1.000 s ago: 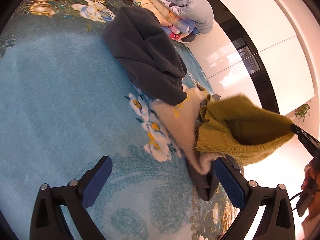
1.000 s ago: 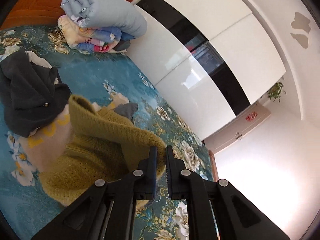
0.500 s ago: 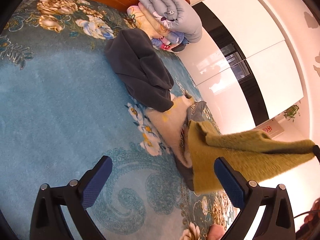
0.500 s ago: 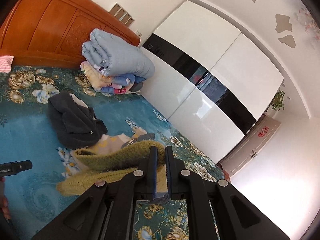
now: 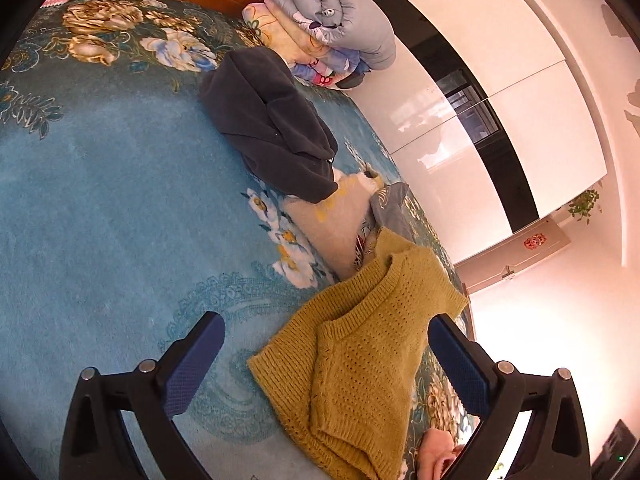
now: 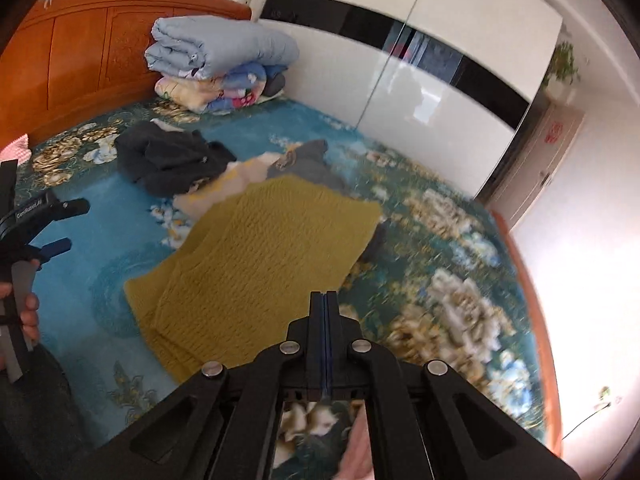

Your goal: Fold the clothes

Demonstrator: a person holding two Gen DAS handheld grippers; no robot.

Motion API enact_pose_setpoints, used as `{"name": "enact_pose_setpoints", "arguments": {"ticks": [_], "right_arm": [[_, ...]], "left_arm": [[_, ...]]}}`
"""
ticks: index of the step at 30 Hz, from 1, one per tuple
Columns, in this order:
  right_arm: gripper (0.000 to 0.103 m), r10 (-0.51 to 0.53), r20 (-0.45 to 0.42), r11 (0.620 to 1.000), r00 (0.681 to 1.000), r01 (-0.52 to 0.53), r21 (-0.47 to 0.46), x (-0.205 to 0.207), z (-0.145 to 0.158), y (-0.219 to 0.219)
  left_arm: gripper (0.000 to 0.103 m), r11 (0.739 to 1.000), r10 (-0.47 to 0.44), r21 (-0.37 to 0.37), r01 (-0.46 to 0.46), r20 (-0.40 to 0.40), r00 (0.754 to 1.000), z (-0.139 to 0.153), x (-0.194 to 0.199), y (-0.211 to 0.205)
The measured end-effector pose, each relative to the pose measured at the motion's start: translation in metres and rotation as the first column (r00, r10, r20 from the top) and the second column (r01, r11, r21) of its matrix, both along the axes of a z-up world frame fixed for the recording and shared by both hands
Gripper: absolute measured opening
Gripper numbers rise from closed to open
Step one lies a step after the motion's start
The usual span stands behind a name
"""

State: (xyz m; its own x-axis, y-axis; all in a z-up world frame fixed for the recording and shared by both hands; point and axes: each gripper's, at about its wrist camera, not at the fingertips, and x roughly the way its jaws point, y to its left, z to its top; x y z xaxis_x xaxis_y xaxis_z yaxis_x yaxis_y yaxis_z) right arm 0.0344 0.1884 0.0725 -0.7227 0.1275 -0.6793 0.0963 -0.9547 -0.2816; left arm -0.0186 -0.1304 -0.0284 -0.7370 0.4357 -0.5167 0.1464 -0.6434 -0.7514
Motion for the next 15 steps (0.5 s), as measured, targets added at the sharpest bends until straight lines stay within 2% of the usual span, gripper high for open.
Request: {"name": "enact_pose_setpoints", "arguments": {"ticks": [3,4,6,7,8,10,15], "right_arm": [[0.0,0.059,0.099,0.988,0.993,-0.044,-0.149,-0.012,-0.042,-0.014],[0.007,0.085,0.119,0.982,0.989,-0.064,-0.177,-0.017,-0.055,-0.025],[0.04,0.139,0.157,0.967,0.978,-0.1,-0.234,-0.028,-0.082,-0.046],[0.066,0.169,0.177,0.958,0.97,-0.12,-0.26,-0.035,-0.096,-0.058],[0.07,0.201,0.185,0.945,0.962,-0.14,-0.296,-0.042,-0.107,-0.069],[0.07,0.244,0.22,0.925,0.944,-0.158,-0.346,-0.057,-0.131,-0.089],[0.07,0.203,0.31,0.954,0.929,-0.116,-0.278,-0.089,-0.178,-0.114]], "left_arm": [[0.103,1.0,-0.003,-0.014,0.003,0.0,1.0,0.002,0.002,0.003],[0.103,1.0,-0.004,-0.019,0.004,-0.001,1.0,0.002,0.003,0.004],[0.103,1.0,0.019,-0.011,-0.019,0.005,1.0,0.0,0.005,-0.001],[0.103,1.0,0.031,-0.007,-0.03,0.007,1.0,-0.001,0.007,-0.003],[0.103,0.999,0.042,-0.003,-0.042,0.01,0.999,-0.001,0.008,-0.006],[0.103,0.997,0.08,-0.002,-0.08,0.014,0.997,-0.003,0.012,-0.013],[0.103,0.991,0.132,-0.007,-0.132,0.026,0.991,-0.006,0.015,-0.023]]}}
